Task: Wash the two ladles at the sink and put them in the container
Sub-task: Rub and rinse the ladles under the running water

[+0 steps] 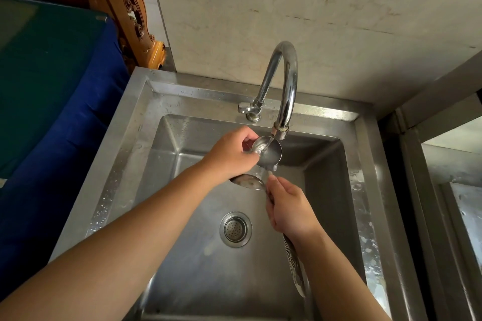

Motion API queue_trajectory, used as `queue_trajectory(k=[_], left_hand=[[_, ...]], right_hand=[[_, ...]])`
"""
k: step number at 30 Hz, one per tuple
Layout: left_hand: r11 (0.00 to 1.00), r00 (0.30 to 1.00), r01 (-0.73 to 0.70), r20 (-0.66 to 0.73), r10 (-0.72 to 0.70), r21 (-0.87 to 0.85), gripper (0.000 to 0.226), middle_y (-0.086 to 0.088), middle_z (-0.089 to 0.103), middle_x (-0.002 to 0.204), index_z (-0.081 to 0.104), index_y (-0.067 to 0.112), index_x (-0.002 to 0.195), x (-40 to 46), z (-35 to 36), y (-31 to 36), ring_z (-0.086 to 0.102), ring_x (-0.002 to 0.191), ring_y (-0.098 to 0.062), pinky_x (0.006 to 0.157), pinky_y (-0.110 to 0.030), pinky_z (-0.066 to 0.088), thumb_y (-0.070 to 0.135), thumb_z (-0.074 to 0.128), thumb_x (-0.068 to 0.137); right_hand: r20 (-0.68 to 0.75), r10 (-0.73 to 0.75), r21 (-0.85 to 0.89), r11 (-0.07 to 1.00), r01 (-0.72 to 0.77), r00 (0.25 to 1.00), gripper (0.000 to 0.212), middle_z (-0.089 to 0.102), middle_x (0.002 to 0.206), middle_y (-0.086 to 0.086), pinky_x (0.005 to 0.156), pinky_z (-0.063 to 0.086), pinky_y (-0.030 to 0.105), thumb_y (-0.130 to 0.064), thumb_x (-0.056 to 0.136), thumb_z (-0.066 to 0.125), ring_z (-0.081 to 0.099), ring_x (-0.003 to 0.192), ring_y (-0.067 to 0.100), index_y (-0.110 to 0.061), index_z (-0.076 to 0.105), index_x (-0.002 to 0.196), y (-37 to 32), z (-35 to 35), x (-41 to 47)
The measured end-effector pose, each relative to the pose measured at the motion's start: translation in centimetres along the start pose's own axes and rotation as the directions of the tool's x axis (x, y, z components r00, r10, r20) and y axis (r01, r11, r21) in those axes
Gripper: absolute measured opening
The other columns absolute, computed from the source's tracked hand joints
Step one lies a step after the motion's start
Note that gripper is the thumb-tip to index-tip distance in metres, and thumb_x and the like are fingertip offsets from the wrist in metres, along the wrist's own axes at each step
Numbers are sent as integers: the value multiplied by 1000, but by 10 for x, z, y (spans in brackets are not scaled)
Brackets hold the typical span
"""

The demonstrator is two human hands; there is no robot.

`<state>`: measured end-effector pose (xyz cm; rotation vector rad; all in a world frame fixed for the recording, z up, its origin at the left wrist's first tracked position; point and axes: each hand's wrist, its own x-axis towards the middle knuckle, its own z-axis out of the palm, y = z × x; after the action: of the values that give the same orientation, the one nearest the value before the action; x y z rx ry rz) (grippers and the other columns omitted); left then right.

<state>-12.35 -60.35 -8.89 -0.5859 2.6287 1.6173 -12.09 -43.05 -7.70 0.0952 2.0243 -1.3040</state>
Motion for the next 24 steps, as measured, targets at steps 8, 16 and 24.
queue_trajectory(k=[8,16,24], left_hand=[[996,996,76,-41,-74,42,51,12,62,79,52,31,81,2,7,-3,55,67,-4,57,-22,36,46,91,53],[992,968,36,-249,-4,123,46,11,48,59,43,29,64,5,11,-4,41,52,-3,48,-22,27,55,81,67],[999,977,-10,-214,1,-40,11,14,58,57,60,30,70,-1,2,0,50,53,0,53,-18,34,31,56,80]], right_hand=[[-31,-75,-83,994,72,997,40,43,41,-4,36,34,18,-33,104,44,38,33,10,-15,46,68,-3,0,-6],[-5,-121,-156,981,118,993,41,46,53,0,49,38,27,-34,104,44,42,46,13,-14,51,69,-6,2,-10],[2,-95,50,994,95,995,36,40,49,8,34,30,21,-31,106,43,32,34,12,-13,51,76,-10,2,-7]])
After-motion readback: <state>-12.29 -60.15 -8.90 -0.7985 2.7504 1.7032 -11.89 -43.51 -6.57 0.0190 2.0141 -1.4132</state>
